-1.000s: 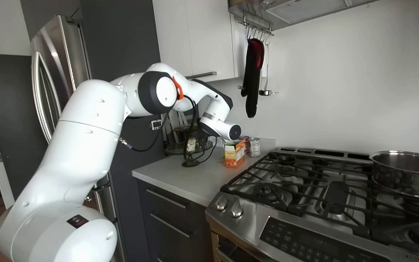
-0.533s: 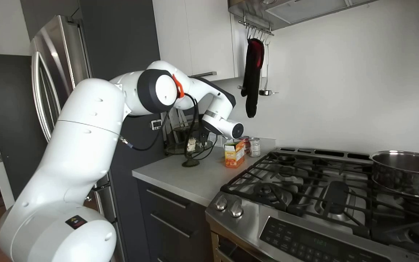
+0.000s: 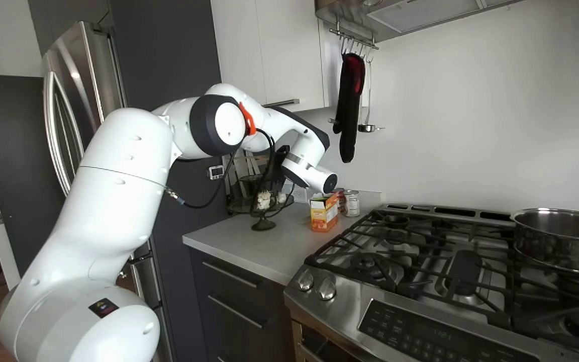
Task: Put the wooden spatula on the bottom shelf
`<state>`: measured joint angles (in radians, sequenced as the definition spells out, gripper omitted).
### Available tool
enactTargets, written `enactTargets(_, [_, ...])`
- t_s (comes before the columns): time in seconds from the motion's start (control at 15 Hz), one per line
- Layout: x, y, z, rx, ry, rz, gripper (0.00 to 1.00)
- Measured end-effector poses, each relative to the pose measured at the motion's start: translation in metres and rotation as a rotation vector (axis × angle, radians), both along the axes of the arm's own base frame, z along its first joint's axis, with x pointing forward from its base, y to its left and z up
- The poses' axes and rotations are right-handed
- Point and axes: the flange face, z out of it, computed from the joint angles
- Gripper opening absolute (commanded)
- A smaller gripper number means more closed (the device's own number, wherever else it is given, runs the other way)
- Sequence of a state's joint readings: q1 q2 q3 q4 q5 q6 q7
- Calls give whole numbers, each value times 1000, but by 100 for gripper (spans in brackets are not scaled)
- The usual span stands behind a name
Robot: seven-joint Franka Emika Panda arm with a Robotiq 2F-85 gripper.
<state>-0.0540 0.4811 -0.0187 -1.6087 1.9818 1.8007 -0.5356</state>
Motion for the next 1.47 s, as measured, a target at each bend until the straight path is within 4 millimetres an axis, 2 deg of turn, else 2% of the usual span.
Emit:
enactTargets(0.27, [-22, 5, -4, 20, 22, 30, 2])
enactTargets(0.6, [-76, 4, -15, 12, 63, -1, 2])
enactTargets(0.93, [-127, 9, -36, 9, 105, -116, 2])
enactTargets(1.0, [-135, 12, -41, -5, 114, -146, 7])
enactTargets(1.07, [-143, 15, -45, -18, 119, -173, 7])
enactTargets(1.33, [-157, 23, -46, -29, 119, -193, 7])
enactTargets(1.4, [-157, 23, -45, -29, 118, -195, 2])
enactTargets(1.47, [-157, 23, -45, -30, 117, -195, 2])
